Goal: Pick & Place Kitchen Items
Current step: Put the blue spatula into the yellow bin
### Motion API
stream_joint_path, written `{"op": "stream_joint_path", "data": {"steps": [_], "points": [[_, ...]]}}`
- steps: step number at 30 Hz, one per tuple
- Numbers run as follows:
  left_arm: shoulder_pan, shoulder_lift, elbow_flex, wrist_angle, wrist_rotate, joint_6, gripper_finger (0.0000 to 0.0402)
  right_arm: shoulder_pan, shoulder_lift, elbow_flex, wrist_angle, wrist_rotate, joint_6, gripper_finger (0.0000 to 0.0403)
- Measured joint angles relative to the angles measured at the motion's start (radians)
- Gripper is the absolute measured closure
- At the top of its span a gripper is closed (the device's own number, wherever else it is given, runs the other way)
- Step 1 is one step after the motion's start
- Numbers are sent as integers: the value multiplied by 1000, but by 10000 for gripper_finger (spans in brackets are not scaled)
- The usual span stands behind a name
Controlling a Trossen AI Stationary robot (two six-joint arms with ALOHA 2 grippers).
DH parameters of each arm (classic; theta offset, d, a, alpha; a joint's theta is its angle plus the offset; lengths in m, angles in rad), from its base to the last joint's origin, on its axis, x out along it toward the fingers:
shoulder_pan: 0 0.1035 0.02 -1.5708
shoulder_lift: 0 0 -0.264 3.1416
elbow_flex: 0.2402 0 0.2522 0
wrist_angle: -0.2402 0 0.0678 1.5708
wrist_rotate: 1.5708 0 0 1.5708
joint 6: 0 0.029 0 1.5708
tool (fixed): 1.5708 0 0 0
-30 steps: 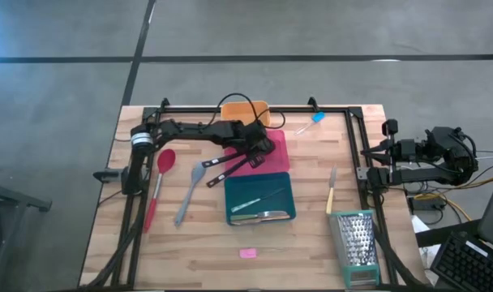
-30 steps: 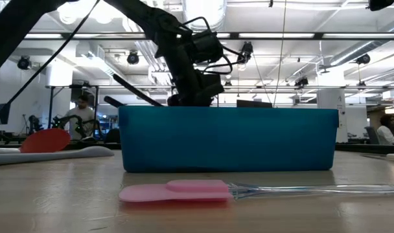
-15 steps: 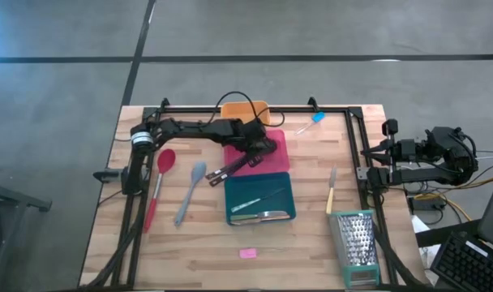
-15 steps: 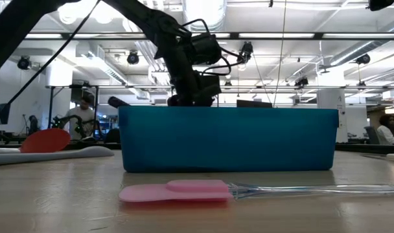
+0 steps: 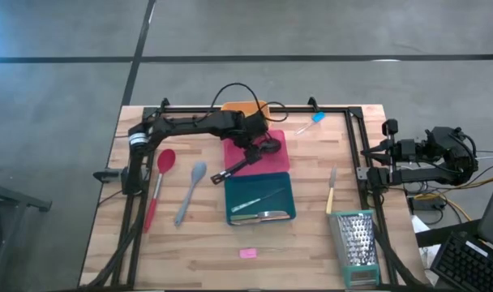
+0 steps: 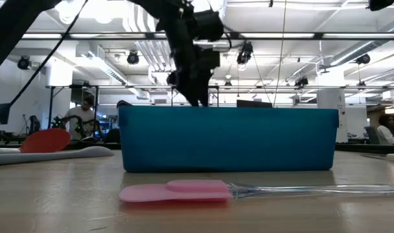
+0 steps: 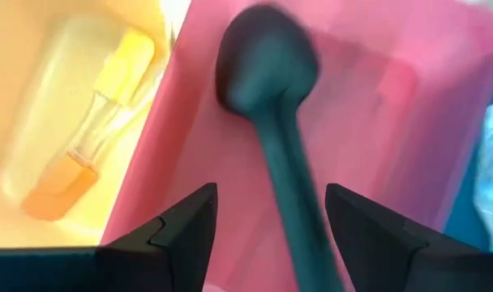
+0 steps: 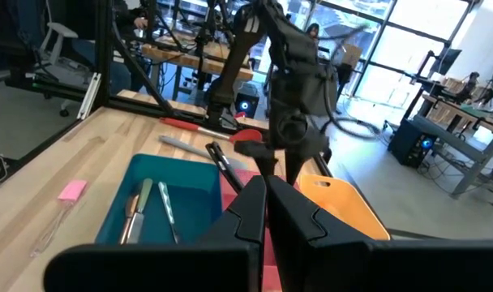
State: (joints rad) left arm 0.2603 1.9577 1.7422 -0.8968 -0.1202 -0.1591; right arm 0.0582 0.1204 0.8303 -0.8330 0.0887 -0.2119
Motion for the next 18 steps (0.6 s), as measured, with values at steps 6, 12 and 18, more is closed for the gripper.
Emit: {"op": "stream_joint_path", "data": {"steps": [6, 12, 18], "points": [[-102, -89, 4, 21, -53, 33, 168, 0, 0, 0, 0, 0, 1, 394], [-263, -223, -59, 195, -159, 100, 168, 0, 0, 0, 0, 0, 2, 394], [-414, -429, -272, 398, -170, 151, 168, 0, 0, 0, 0, 0, 1, 394]]}}
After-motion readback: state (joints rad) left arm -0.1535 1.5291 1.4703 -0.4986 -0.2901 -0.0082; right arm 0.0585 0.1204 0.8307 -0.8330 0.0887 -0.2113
